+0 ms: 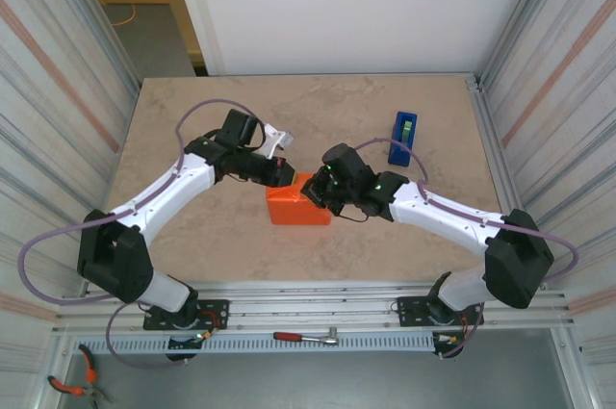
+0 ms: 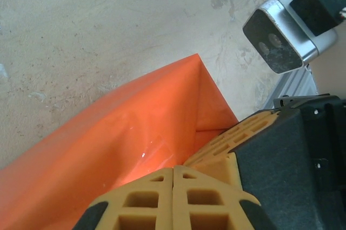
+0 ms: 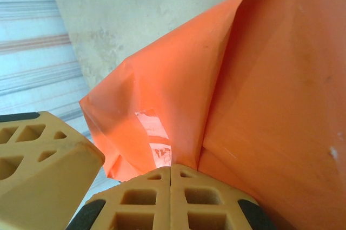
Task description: Wrap the gift box in paper
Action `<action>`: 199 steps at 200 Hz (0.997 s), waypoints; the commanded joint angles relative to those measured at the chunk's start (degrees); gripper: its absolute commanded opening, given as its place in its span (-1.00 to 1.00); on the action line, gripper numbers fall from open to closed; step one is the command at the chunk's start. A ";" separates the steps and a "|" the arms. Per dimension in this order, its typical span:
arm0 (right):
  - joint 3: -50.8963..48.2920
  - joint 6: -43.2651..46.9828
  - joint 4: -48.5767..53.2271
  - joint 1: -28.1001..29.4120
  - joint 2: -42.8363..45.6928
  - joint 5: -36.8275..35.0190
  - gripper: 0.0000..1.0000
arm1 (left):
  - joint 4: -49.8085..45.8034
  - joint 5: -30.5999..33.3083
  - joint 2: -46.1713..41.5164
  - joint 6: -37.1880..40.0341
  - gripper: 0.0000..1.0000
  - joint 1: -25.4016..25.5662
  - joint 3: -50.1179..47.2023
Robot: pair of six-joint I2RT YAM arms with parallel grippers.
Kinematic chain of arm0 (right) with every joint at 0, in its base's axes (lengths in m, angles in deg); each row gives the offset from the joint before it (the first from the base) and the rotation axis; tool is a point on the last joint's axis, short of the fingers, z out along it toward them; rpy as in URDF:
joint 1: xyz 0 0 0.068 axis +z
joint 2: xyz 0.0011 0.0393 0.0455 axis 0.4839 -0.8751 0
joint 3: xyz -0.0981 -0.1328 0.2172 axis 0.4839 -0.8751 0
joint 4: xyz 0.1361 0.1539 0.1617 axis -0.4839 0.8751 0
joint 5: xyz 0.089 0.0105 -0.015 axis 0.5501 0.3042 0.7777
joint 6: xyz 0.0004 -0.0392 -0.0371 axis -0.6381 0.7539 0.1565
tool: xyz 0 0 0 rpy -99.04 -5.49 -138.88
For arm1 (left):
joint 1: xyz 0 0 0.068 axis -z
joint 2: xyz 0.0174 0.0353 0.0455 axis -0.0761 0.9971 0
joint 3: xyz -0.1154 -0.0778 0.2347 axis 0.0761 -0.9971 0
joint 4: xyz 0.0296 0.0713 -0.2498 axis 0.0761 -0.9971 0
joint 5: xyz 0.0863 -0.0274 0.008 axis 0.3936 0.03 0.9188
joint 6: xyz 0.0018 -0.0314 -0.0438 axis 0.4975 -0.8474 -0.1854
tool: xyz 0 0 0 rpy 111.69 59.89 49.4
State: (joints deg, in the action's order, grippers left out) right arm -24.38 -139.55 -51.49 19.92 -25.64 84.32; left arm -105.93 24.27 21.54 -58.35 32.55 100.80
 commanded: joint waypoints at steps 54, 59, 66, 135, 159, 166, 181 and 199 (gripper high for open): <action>-3.82 -1.46 11.49 0.18 -1.53 -3.10 -1.00 | -1.55 -0.06 -2.98 2.40 -1.00 -0.06 -3.18; -3.85 -1.46 11.50 0.20 -1.49 -3.11 -1.00 | -1.53 -0.08 -3.12 2.43 -1.00 -0.06 -3.29; -3.87 -1.46 11.50 0.23 -1.44 -3.11 -1.00 | -1.54 -0.13 -3.19 2.45 -1.00 -0.06 -3.46; -4.09 -1.65 11.66 0.20 -1.16 -3.24 -1.00 | -1.37 -0.12 -4.15 2.58 -1.00 0.20 -4.13; -4.17 -1.64 11.62 0.18 -1.13 -3.28 -1.00 | -1.42 -0.42 -4.36 2.57 -1.00 0.62 -3.67; -4.15 -1.64 11.61 0.19 -1.14 -3.28 -1.00 | -1.35 -0.43 -4.42 2.57 -1.00 0.79 -3.61; -4.17 -1.70 11.49 0.24 -1.25 -3.27 -1.00 | -1.35 -0.43 -4.29 2.58 -1.00 1.10 -3.65; -4.17 -1.72 11.48 0.18 -1.27 -3.27 -1.00 | -1.13 -0.35 -3.89 2.66 -1.00 1.50 -3.91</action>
State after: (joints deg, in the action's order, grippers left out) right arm -25.01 -139.57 -51.95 19.96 -25.20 84.32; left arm -106.82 24.36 19.07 -56.84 33.35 97.17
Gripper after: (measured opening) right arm 0.061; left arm 0.059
